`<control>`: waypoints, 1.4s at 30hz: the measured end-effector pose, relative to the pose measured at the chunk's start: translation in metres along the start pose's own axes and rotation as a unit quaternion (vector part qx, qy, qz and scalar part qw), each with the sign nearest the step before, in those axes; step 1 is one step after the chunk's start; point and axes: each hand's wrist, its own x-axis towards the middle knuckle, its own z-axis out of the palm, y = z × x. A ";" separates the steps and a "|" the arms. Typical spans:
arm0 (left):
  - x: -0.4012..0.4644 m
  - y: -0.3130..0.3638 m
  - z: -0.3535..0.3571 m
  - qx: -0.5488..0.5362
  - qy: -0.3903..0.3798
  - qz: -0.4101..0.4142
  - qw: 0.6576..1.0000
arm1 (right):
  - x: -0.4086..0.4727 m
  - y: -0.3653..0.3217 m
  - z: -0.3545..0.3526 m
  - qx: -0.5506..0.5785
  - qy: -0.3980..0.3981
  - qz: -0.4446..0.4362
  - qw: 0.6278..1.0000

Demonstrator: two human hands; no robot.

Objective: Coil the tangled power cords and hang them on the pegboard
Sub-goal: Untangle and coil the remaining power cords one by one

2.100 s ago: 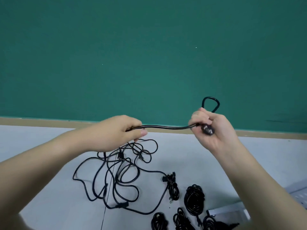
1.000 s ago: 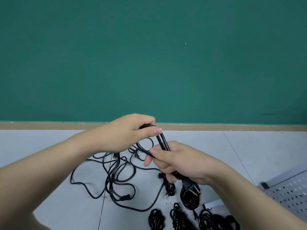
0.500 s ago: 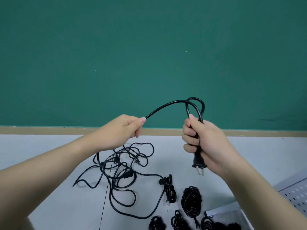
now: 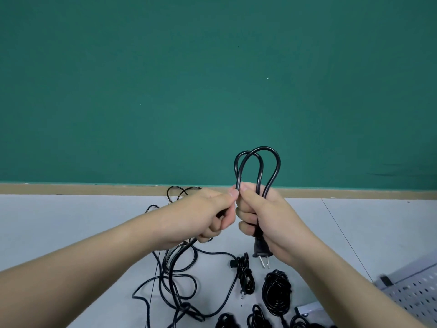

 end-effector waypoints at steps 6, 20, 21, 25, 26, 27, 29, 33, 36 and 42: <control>0.001 0.001 0.007 -0.064 0.017 -0.020 0.998 | 0.002 0.000 0.003 0.015 0.021 -0.029 0.999; 0.000 0.003 -0.005 0.095 -0.015 -0.030 0.995 | 0.009 -0.031 -0.029 0.360 0.128 0.002 0.924; -0.002 0.004 -0.009 0.103 -0.032 -0.039 0.993 | 0.010 -0.035 -0.042 0.431 0.138 0.003 0.892; -0.011 0.007 -0.022 0.188 -0.002 -0.017 0.982 | 0.011 -0.038 -0.070 0.453 0.169 0.007 0.875; -0.013 0.008 -0.024 0.225 0.012 0.003 0.974 | 0.012 -0.035 -0.069 0.409 0.174 0.010 0.895; -0.015 0.008 -0.024 0.255 0.024 0.024 0.966 | 0.012 -0.032 -0.065 0.349 0.179 0.007 0.920; -0.018 0.007 -0.024 0.291 0.042 0.073 0.953 | 0.013 -0.027 -0.057 0.224 0.189 -0.009 0.956; -0.023 0.014 -0.032 0.324 0.115 0.194 0.919 | 0.008 -0.027 -0.038 0.142 0.151 -0.003 0.978; -0.023 0.015 -0.036 0.318 0.173 0.275 0.891 | -0.002 -0.027 -0.025 0.087 0.082 -0.020 0.993; -0.021 0.011 -0.029 0.272 0.220 0.328 0.878 | -0.008 -0.021 -0.014 -0.065 -0.008 -0.050 0.997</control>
